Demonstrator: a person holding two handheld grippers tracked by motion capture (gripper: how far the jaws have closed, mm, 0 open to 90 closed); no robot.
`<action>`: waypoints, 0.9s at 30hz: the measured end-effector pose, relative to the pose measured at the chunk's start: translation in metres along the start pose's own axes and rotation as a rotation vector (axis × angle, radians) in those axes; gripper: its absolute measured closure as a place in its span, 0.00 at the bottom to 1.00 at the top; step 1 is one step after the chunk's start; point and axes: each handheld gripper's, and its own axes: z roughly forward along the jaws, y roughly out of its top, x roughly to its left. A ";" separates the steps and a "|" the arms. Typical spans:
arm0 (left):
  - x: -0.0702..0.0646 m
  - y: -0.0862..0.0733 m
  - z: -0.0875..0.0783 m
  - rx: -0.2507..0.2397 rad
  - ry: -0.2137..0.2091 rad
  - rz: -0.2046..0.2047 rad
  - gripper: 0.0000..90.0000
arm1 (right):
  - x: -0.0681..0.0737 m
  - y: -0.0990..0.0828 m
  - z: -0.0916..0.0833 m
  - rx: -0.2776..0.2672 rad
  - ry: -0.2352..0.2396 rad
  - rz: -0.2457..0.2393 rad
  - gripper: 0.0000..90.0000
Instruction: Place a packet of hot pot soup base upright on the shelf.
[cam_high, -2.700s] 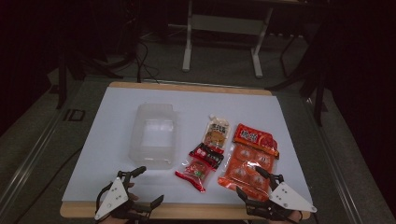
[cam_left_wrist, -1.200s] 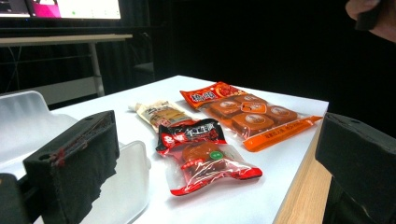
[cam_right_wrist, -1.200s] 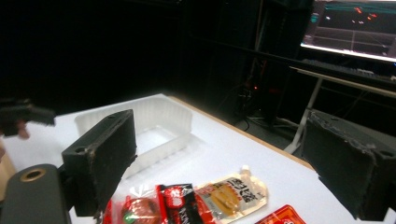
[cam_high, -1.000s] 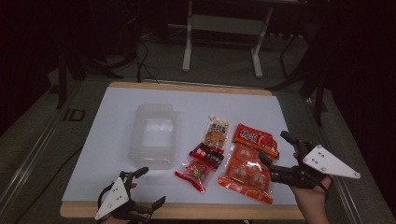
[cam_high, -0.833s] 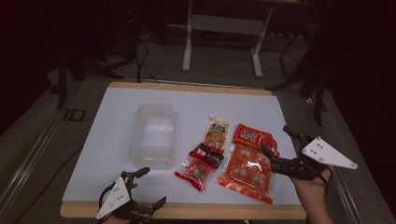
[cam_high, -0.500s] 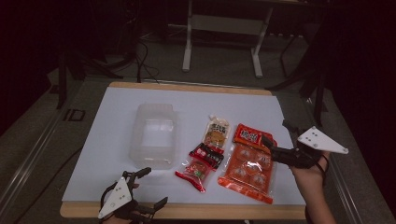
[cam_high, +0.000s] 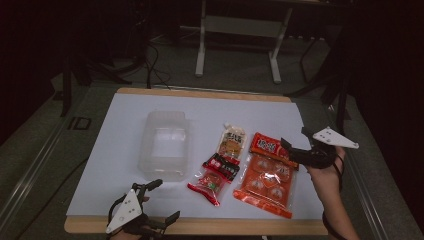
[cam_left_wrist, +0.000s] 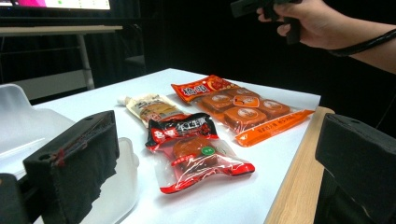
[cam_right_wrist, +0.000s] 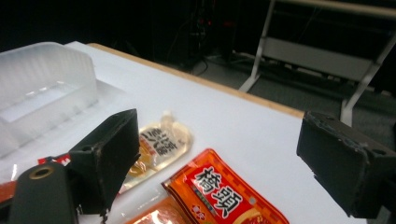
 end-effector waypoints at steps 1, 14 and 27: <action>0.000 0.000 0.000 0.000 -0.001 0.000 0.00 | -0.002 -0.002 0.002 0.007 -0.004 0.002 0.15; 0.000 -0.001 0.001 0.009 -0.003 0.000 0.00 | -0.027 -0.042 0.029 0.123 -0.021 0.073 0.17; 0.000 -0.002 0.003 0.021 0.000 0.009 0.00 | -0.044 -0.074 0.051 0.219 -0.041 0.136 0.18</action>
